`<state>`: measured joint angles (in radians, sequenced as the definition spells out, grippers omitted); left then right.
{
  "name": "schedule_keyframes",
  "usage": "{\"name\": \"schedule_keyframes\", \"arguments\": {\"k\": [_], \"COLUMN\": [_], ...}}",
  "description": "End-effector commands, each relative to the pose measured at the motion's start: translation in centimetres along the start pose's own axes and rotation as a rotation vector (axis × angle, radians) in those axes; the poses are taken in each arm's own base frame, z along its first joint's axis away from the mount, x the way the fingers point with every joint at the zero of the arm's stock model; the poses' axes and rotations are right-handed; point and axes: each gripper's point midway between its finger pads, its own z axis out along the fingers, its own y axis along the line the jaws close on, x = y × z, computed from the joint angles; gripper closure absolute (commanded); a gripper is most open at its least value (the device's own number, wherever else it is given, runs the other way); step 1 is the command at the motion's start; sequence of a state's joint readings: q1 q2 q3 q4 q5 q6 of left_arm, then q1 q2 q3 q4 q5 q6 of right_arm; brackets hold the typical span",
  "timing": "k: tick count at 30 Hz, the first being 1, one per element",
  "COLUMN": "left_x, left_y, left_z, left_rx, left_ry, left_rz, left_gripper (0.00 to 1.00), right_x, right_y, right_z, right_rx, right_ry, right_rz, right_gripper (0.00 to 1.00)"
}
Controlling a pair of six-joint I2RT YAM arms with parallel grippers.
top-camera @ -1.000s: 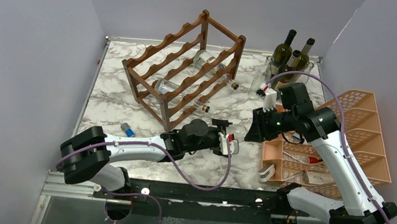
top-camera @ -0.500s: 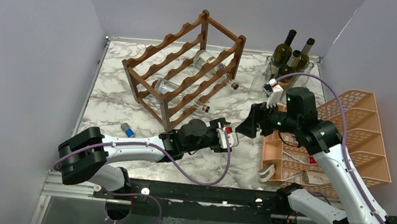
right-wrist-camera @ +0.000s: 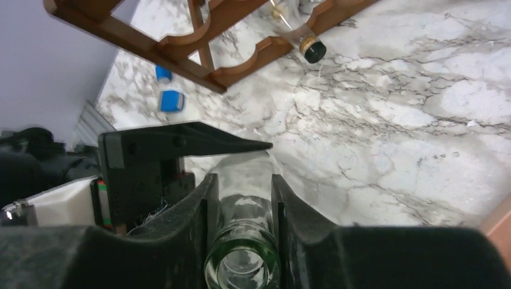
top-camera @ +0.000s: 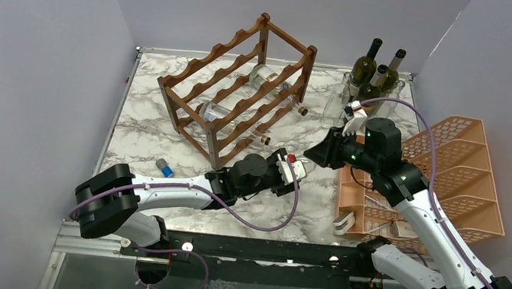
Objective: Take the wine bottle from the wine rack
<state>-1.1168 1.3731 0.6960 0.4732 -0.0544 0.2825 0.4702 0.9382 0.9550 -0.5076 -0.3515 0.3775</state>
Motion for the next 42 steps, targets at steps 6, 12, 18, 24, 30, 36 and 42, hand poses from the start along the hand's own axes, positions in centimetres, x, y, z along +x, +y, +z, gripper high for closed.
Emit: {"name": "schedule_keyframes", "arguments": {"k": [6,12,18,24,30,36,42], "left_x": [-6.5,-8.6,-9.3,-10.2,-11.0,-12.2,-13.7], "left_y": [1.2,2.2,3.6,4.1,4.7,5.4,5.7], "left_z": [-1.4,-3.3,-4.5,-5.4,-6.3,-7.6,-9.1], "left_rx": [-0.028,-0.060,-0.124,-0.140,-0.163,-0.189,-0.198], "left_ry": [-0.198,-0.261,-0.278,-0.305,-0.327,-0.364,-0.416], "left_rz": [-0.047,-0.018,0.004,0.017,0.046,0.044,0.033], "left_gripper": [0.01,0.01,0.01,0.01,0.01,0.01,0.01], "right_x": [-5.3,-8.8,-10.7,-12.2,-10.3,-9.1,-9.4], "right_y": [-3.6,-6.8,-9.9,-11.3,-13.2,-14.1,-13.6], "right_z": [-0.4,-1.3,1.2,3.0,5.0,5.5,5.6], "right_rx": [0.258,0.490,0.657,0.680,0.695,0.703,0.674], "right_ry": [-0.129,-0.172,-0.082,-0.027,0.106,0.133,0.125], "right_rz": [-0.078,-0.127,-0.156,-0.168,-0.155,-0.159,-0.179], "right_gripper": [0.99,0.99,0.99,0.99,0.95,0.74,0.37]}}
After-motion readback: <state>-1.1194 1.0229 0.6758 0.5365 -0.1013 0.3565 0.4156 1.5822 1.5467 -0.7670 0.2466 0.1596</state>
